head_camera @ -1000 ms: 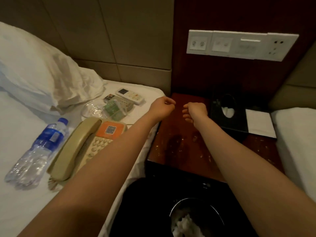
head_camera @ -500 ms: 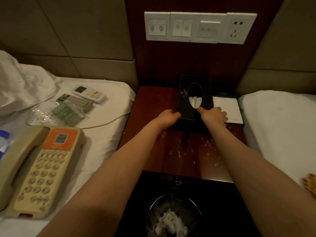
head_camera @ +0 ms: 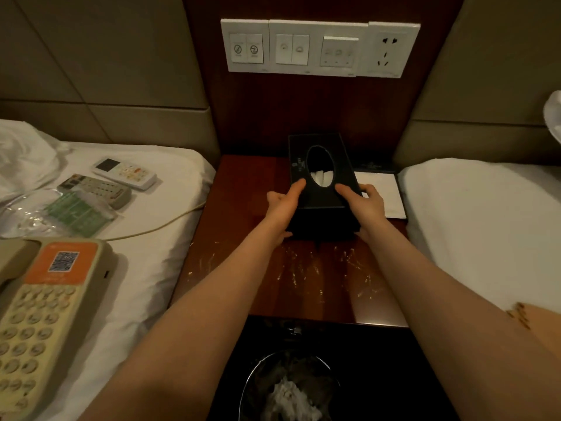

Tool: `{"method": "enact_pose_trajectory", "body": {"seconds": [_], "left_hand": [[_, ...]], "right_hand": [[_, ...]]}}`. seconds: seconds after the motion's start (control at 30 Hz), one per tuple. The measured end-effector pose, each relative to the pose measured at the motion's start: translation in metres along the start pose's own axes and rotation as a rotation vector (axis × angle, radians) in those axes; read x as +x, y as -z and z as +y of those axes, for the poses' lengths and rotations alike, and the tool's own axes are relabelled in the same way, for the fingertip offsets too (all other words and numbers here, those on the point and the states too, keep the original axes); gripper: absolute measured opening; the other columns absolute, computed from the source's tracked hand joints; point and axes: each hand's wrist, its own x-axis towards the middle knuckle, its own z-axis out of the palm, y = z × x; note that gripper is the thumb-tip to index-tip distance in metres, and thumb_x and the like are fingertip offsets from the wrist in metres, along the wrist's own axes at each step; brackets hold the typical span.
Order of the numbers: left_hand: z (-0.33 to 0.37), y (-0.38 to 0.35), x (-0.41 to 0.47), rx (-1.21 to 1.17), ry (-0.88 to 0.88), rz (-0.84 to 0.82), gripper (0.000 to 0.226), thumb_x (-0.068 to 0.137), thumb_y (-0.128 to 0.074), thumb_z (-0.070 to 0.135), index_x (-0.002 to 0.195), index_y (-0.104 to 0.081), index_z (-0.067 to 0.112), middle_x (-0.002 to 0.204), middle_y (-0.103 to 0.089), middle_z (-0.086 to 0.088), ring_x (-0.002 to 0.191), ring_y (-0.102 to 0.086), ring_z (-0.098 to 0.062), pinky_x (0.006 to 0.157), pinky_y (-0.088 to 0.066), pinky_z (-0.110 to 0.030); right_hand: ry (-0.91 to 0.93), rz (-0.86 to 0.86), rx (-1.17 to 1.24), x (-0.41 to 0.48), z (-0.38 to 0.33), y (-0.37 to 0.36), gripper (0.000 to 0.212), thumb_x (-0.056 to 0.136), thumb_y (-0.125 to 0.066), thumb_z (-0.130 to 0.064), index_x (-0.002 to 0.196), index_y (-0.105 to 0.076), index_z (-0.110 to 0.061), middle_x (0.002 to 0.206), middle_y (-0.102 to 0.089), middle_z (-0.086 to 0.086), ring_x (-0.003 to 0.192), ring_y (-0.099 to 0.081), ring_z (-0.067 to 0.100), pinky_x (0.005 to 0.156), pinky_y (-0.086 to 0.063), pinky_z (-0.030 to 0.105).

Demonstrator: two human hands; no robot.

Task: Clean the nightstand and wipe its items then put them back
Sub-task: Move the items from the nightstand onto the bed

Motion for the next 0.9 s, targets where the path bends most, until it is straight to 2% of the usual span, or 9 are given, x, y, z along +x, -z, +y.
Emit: {"method": "enact_pose_trajectory", "body": {"seconds": [0.1,0.2,0.3,0.47,0.57,0.67,0.7,0.8,0.9], "left_hand": [[0.004,-0.002,0.006,-0.244,0.085,-0.012,0.062,0.077,-0.062,0.057,0.117,-0.029,0.023,0.108,-0.050,-0.006,0.089,-0.055,-0.022,0.067,-0.049,-0.035],[-0.006,-0.001,0.016,-0.306,0.148,-0.075,0.087,0.068,-0.075,0.046,0.138,-0.024,0.032,0.119,-0.052,-0.009,0.101,-0.058,-0.030,0.080,-0.053,-0.043],[-0.018,0.000,0.021,-0.308,0.113,-0.145,0.090,0.066,-0.077,0.040,0.140,-0.027,0.040,0.121,-0.055,-0.007,0.103,-0.060,-0.031,0.086,-0.052,-0.048],[-0.026,0.014,0.020,-0.289,0.059,-0.177,0.084,0.072,-0.074,0.033,0.140,-0.026,0.043,0.124,-0.055,-0.006,0.106,-0.059,-0.032,0.090,-0.050,-0.051],[-0.027,0.027,0.014,-0.230,0.032,-0.203,0.076,0.076,-0.071,0.031,0.139,-0.029,0.045,0.125,-0.054,-0.006,0.107,-0.059,-0.030,0.087,-0.052,-0.047],[-0.021,0.042,0.002,-0.147,0.004,-0.240,0.075,0.077,-0.069,0.031,0.139,-0.029,0.046,0.127,-0.053,-0.004,0.108,-0.057,-0.027,0.081,-0.052,-0.041],[-0.019,0.047,0.000,-0.119,-0.007,-0.255,0.079,0.073,-0.072,0.033,0.138,-0.030,0.046,0.128,-0.053,-0.004,0.109,-0.057,-0.028,0.083,-0.052,-0.042],[-0.010,0.065,-0.013,-0.032,-0.039,-0.274,0.098,0.051,-0.080,0.041,0.137,-0.032,0.047,0.129,-0.054,-0.006,0.112,-0.057,-0.031,0.083,-0.053,-0.044],[-0.006,0.082,-0.030,-0.017,-0.083,-0.288,0.090,0.055,-0.078,0.038,0.135,-0.039,0.040,0.128,-0.055,-0.011,0.109,-0.059,-0.032,0.084,-0.054,-0.044]], "right_hand": [[0.012,-0.072,0.047,0.001,-0.007,0.001,0.044,0.079,-0.074,-0.026,0.116,-0.052,-0.016,0.105,-0.059,0.008,0.084,-0.061,0.021,0.071,-0.056,0.036],[0.056,-0.071,0.030,0.004,-0.004,0.002,0.046,0.077,-0.075,-0.025,0.117,-0.053,-0.019,0.112,-0.059,0.008,0.086,-0.061,0.021,0.065,-0.054,0.032],[0.066,-0.098,0.044,0.007,0.007,0.004,0.059,0.078,-0.074,-0.025,0.129,-0.045,-0.022,0.122,-0.053,0.008,0.093,-0.060,0.021,0.063,-0.051,0.027],[-0.023,-0.186,0.128,0.016,0.010,0.003,0.088,0.081,-0.069,-0.036,0.149,-0.014,-0.029,0.142,-0.038,0.009,0.120,-0.046,0.028,0.086,-0.045,0.035],[-0.030,-0.242,0.090,0.017,0.003,-0.004,0.088,0.079,-0.067,-0.046,0.149,-0.017,-0.024,0.139,-0.041,0.004,0.116,-0.046,0.020,0.089,-0.042,0.034],[-0.093,-0.306,0.066,0.010,-0.005,-0.012,0.106,0.056,-0.077,-0.060,0.144,-0.032,-0.022,0.131,-0.054,0.005,0.111,-0.057,0.022,0.093,-0.050,0.039],[-0.103,-0.324,0.089,0.009,-0.007,-0.014,0.094,0.059,-0.075,-0.059,0.138,-0.042,-0.022,0.123,-0.060,0.006,0.107,-0.060,0.023,0.090,-0.051,0.039],[-0.078,-0.359,0.187,-0.002,-0.007,-0.021,0.023,0.085,-0.061,-0.040,0.099,-0.065,-0.022,0.099,-0.067,0.003,0.092,-0.063,0.019,0.079,-0.052,0.032],[-0.064,-0.350,0.240,-0.019,-0.004,-0.033,0.023,0.084,-0.062,-0.037,0.098,-0.068,-0.019,0.100,-0.068,0.007,0.090,-0.064,0.022,0.075,-0.052,0.032]]}}
